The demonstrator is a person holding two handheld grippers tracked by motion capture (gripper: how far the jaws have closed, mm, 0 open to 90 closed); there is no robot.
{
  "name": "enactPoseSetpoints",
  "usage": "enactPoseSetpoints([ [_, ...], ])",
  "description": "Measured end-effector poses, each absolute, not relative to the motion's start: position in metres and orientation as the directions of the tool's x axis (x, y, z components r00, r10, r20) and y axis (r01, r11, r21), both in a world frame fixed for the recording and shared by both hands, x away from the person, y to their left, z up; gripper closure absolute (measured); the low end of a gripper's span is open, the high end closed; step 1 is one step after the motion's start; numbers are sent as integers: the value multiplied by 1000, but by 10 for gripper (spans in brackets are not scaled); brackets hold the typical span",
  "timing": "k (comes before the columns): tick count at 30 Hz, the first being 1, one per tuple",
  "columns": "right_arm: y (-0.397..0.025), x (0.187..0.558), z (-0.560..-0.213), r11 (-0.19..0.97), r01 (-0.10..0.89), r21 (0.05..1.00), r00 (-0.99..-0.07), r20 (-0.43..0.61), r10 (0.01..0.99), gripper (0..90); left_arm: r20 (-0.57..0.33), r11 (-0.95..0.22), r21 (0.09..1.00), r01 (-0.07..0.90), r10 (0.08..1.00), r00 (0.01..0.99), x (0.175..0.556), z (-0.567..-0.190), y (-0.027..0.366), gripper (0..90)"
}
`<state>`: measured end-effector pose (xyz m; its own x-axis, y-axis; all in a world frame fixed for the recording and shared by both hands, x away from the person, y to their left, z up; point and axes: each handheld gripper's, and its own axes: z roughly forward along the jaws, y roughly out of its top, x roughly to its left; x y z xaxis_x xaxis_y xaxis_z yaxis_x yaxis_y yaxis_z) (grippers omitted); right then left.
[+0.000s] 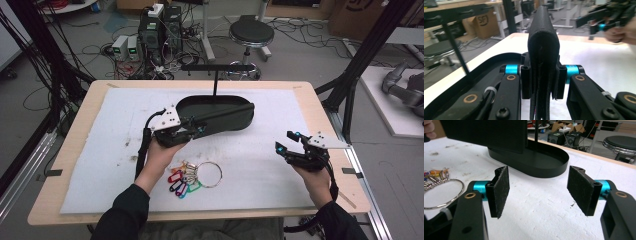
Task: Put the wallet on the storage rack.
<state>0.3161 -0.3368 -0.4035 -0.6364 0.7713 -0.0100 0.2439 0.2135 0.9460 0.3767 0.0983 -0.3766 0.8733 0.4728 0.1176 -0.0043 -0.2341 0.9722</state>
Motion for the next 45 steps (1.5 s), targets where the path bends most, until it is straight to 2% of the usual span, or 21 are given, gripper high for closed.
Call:
enactPoseSetpoints([
  [18,-334,318,-407,251,247,936,-634,-40,773,346,102,-175,985,7,604,791,422,-395,94,745],
  [33,-335,318,-408,246,254,936,-634,-31,772,346,41,-144,987,71,654,756,455,-418,78,745],
  [45,-335,318,-408,252,250,935,-639,-36,768,360,31,-158,982,104,676,736,467,-435,79,745],
])
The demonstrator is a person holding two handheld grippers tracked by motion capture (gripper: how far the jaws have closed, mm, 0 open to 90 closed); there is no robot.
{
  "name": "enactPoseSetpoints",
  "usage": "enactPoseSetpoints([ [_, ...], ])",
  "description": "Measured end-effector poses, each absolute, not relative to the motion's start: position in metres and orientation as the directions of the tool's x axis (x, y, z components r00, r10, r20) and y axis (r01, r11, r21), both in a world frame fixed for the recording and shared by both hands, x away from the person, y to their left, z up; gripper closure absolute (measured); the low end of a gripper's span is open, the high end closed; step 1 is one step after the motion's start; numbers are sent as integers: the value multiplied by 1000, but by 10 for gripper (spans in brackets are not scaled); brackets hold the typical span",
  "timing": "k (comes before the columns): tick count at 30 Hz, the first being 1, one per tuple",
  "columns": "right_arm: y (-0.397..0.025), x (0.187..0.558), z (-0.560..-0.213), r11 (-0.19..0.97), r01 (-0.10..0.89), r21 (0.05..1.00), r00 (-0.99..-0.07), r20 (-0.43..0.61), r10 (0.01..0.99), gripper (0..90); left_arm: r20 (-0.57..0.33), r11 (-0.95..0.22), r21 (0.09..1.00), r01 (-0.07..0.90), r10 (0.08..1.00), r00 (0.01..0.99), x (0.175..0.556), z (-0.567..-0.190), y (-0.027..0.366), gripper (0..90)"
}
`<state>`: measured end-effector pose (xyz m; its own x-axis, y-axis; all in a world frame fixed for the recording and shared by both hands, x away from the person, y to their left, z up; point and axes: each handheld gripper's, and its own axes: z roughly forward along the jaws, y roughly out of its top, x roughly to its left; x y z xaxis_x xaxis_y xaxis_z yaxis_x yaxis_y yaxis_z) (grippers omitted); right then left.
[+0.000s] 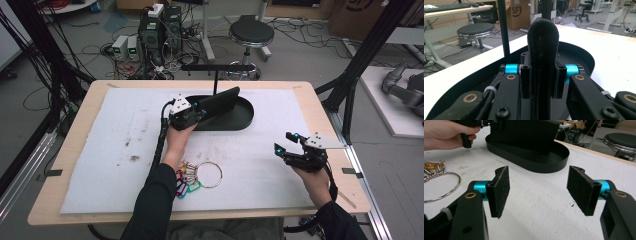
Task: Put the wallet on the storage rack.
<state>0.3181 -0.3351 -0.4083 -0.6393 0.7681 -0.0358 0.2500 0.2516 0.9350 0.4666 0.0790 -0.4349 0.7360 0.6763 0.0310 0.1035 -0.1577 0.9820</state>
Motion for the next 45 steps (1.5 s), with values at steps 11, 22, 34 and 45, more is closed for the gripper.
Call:
enactPoseSetpoints([
  [11,-333,319,-410,265,250,931,-646,-43,762,361,16,-150,981,121,692,722,473,-442,84,739],
  [22,-333,319,-410,268,252,930,-650,-42,759,360,28,-211,963,170,702,712,473,-447,81,725],
  [34,-333,319,-410,269,252,930,-649,-44,760,360,12,-224,947,229,739,673,471,-443,84,454],
  [45,-332,318,-410,273,255,928,-645,-47,762,356,154,-357,903,238,788,596,455,-420,92,265],
])
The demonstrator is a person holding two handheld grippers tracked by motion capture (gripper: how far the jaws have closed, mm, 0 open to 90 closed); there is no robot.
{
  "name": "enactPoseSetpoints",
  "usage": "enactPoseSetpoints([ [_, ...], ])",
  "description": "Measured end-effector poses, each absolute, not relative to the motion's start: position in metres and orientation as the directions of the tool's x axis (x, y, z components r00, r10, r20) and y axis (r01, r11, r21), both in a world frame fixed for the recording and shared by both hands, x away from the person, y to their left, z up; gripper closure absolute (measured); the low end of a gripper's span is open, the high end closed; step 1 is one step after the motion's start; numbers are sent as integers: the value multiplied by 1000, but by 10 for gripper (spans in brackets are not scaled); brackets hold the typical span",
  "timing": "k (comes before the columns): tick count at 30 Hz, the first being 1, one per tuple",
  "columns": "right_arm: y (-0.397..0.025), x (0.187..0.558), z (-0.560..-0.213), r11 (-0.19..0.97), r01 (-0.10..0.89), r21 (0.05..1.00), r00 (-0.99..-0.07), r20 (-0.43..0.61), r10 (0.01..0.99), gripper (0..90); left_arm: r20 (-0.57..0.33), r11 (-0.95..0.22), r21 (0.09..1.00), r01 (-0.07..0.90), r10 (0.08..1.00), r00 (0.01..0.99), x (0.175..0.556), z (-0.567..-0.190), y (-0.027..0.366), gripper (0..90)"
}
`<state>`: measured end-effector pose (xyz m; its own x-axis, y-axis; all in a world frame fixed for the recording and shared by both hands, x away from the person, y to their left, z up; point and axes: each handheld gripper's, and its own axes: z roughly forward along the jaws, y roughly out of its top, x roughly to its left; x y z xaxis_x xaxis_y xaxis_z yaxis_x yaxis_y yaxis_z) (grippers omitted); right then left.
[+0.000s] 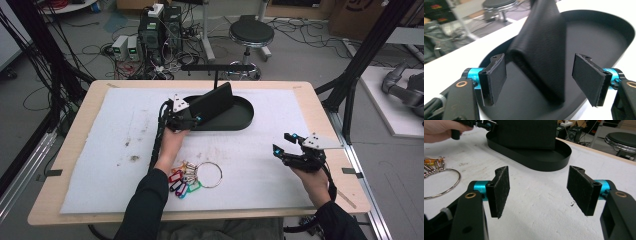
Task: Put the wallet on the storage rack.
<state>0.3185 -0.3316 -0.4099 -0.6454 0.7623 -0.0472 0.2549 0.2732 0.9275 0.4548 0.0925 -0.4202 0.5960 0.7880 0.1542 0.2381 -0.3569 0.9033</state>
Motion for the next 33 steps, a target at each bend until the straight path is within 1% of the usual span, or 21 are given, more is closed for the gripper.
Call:
enactPoseSetpoints([
  [4,-332,319,-410,274,253,928,-645,-49,763,352,147,-345,909,234,790,596,448,-412,96,262],
  [6,-332,319,-410,274,254,928,-645,-48,763,352,154,-339,918,209,787,598,435,-405,99,263],
  [7,-332,319,-410,273,254,928,-643,-49,764,351,154,-340,916,212,787,598,430,-402,99,263],
  [12,-333,319,-410,267,259,928,-641,-42,767,344,106,-338,907,251,760,641,405,-395,107,270],
  [16,-333,319,-410,266,261,928,-640,-41,768,343,59,-300,922,243,731,679,382,-393,119,270],
  [17,-333,319,-410,266,261,928,-640,-41,768,343,59,-300,922,243,731,679,382,-393,119,270],
  [18,-334,320,-410,263,259,929,-636,-41,771,342,33,-273,932,237,718,695,371,-392,128,270],
  [21,-335,321,-409,252,260,932,-629,-35,777,341,10,-249,940,234,706,709,360,-390,137,269],
  [22,-336,322,-408,245,266,932,-625,-27,780,334,16,-255,940,228,698,716,349,-389,146,269],
  [28,-338,325,-404,220,273,937,-610,-9,793,320,21,-251,942,224,709,705,319,-390,174,270],
  [30,-338,326,-405,218,287,933,-604,0,797,313,18,-239,946,221,716,697,315,-392,178,269],
  [33,-338,325,-405,216,283,934,-600,-3,800,313,19,-230,948,220,730,683,308,-396,186,269],
])
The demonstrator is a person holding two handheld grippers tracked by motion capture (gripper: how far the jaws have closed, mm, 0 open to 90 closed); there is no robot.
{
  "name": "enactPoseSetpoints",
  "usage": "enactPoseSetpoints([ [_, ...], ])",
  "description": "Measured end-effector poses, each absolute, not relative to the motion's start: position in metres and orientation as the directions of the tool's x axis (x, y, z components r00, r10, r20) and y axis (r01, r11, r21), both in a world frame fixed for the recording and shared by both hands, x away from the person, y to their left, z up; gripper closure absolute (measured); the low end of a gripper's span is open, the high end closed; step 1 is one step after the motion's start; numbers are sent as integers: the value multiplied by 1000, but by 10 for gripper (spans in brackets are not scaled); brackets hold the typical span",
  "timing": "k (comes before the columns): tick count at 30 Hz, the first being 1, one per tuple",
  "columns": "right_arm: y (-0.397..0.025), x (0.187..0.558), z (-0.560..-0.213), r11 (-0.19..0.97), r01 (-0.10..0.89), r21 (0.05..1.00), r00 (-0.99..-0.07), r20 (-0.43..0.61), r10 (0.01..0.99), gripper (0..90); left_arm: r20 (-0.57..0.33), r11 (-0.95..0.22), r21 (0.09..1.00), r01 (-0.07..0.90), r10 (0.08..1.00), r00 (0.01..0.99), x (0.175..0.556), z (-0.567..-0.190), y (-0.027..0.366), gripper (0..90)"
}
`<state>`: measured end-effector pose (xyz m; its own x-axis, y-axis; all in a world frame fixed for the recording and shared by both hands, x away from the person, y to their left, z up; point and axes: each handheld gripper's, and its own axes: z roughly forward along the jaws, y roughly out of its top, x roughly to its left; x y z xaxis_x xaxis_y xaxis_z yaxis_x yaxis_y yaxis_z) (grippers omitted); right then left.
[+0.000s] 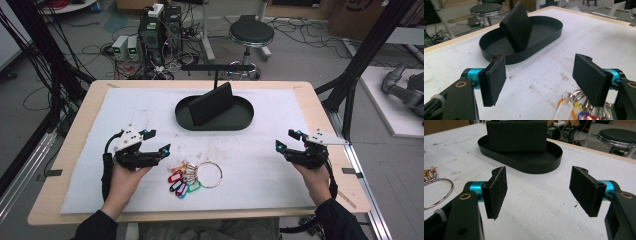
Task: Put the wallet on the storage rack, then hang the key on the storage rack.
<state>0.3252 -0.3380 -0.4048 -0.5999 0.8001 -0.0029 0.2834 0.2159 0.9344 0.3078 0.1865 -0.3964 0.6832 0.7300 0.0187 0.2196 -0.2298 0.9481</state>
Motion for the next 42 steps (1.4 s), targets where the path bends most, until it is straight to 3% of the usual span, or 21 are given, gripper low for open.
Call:
enactPoseSetpoints([
  [8,-344,318,-404,195,286,938,-586,10,810,310,-21,-182,958,221,726,688,306,-400,195,235],
  [15,-347,315,-404,190,278,942,-582,8,813,307,1,-197,959,203,720,694,306,-403,193,235],
  [20,-342,317,-406,195,275,941,-591,5,807,306,2,-190,963,189,711,703,305,-406,199,291],
  [25,-336,320,-408,205,282,937,-601,6,799,307,2,-183,965,188,724,690,303,-409,204,295],
  [31,-331,320,-408,203,282,938,-611,13,791,307,16,-143,982,122,712,702,299,-412,207,302],
  [37,-326,320,-409,224,281,933,-622,-1,783,307,-68,-113,974,195,677,733,303,-411,199,322],
  [42,-325,320,-410,232,286,930,-629,0,777,307,-79,-139,964,226,665,743,309,-412,186,311],
])
